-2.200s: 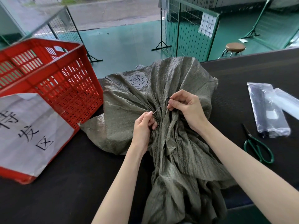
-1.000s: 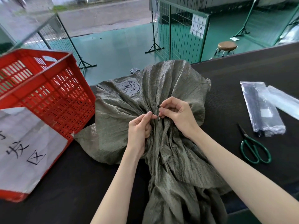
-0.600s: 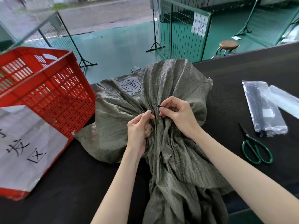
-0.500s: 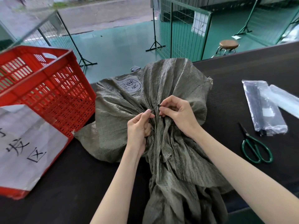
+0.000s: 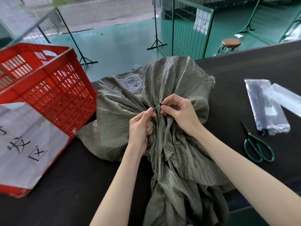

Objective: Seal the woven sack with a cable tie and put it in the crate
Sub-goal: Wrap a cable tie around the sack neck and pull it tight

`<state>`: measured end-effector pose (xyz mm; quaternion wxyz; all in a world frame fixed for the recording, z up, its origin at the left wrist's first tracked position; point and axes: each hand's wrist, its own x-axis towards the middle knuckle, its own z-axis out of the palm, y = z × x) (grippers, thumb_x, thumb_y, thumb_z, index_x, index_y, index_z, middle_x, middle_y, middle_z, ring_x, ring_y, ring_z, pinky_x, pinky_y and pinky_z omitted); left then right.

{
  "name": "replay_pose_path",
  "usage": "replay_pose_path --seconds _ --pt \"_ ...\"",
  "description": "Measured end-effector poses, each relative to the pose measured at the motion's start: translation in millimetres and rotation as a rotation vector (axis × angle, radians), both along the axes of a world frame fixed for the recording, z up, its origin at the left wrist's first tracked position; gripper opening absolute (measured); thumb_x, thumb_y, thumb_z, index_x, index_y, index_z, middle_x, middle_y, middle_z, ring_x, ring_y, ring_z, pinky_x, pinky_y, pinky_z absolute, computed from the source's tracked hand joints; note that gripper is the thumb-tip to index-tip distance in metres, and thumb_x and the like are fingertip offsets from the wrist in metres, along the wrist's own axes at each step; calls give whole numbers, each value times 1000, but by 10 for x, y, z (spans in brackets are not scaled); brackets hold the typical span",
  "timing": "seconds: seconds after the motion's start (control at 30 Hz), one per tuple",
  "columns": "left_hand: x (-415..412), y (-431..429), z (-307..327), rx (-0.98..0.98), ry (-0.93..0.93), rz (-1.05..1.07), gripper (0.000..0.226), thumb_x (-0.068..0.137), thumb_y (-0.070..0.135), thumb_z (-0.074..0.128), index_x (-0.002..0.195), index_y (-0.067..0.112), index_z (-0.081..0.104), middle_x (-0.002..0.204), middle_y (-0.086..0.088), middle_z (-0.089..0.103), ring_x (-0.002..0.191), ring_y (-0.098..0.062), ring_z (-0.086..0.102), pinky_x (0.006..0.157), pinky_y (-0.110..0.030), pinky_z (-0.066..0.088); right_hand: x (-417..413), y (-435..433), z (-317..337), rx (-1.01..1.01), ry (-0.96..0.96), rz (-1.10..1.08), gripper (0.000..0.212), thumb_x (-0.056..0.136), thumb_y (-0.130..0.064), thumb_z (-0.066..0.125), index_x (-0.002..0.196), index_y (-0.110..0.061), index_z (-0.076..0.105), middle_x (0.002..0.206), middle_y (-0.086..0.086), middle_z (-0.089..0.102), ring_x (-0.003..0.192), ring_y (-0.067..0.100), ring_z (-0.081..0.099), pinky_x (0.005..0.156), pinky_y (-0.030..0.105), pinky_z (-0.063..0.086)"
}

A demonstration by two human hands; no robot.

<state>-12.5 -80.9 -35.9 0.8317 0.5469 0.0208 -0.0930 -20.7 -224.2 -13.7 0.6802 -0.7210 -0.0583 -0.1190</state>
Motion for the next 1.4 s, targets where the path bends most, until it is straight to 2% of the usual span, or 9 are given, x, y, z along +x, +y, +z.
replay_pose_path --seconds 0.53,0.8,1.07,1.2,1.3,1.4 --pt "17 2 4 26 3 -33 30 95 16 55 65 10 59 37 12 25 31 -2 16 37 -19 8 2 1 -14 -14 -14 14 8 83 3 63 86 -3 59 68 9 63 63 15 59 67 22 50" --pt "24 16 -4 52 -17 -78 31 96 19 54 67 11 57 39 12 26 32 -2 17 36 -17 9 14 -7 -76 -161 -38 -26 5 79 -6 69 80 -4 66 69 4 66 66 13 59 70 33 48" --pt "-4 0 9 102 -69 -116 34 99 25 49 67 14 54 41 12 28 35 -1 18 37 -16 10 6 3 -79 -253 -49 -39 8 78 -15 70 80 -8 72 77 6 73 74 11 63 77 36 51" --pt "-10 6 8 120 -81 -133 34 98 25 50 67 14 54 42 12 28 36 -2 17 36 -16 11 27 6 -27 -170 -4 -65 19 87 -25 59 77 -10 65 73 6 67 71 12 58 77 39 49" --pt "-13 13 12 137 -87 -146 33 98 23 50 67 14 55 43 11 28 36 -3 18 38 -18 10 48 6 -12 -189 21 -81 29 88 -37 56 71 -14 59 69 5 60 68 13 52 74 44 46" --pt "-37 11 29 172 -95 -152 32 97 22 52 66 14 56 43 10 27 37 -3 18 39 -18 11 50 9 3 -235 39 -77 30 87 -38 55 66 -16 55 63 4 52 63 11 44 65 38 38"
